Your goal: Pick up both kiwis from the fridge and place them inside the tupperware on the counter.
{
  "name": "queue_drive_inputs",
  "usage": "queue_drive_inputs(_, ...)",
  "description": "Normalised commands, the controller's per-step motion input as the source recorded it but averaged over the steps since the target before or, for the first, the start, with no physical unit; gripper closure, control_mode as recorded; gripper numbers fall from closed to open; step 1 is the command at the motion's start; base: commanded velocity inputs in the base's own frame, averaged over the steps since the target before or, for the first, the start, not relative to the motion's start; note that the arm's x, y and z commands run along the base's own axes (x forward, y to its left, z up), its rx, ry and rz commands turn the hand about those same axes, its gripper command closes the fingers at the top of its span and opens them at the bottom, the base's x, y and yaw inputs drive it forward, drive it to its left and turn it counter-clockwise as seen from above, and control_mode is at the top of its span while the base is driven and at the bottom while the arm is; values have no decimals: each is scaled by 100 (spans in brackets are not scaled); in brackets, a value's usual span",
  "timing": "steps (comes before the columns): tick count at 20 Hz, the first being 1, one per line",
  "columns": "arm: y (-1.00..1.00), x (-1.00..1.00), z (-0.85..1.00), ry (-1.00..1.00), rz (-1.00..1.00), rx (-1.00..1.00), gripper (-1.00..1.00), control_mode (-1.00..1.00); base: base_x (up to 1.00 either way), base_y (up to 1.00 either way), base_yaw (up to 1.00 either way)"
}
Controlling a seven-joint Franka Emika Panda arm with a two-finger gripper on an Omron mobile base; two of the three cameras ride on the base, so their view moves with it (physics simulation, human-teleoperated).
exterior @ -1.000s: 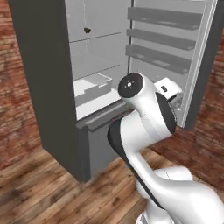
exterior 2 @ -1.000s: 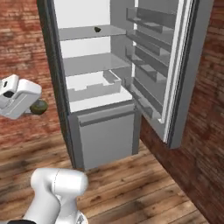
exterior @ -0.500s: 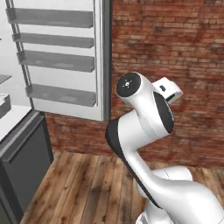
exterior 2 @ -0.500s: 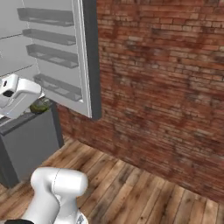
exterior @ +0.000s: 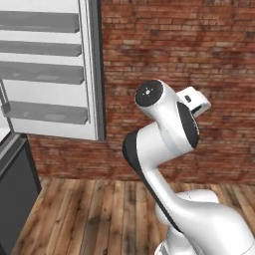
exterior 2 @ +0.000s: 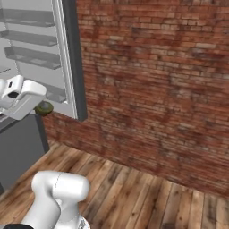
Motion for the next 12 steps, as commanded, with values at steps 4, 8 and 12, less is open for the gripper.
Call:
queue_drive_inputs(4, 0, 0, 0, 0, 0, 0, 100, 100, -14, 2, -100)
queue_drive_inputs(8, 0, 0, 0, 0, 0, 0, 100, 100, 0, 4, -100)
queue_drive_inputs(12, 0, 0, 0, 0, 0, 0, 100, 100, 57, -1, -100)
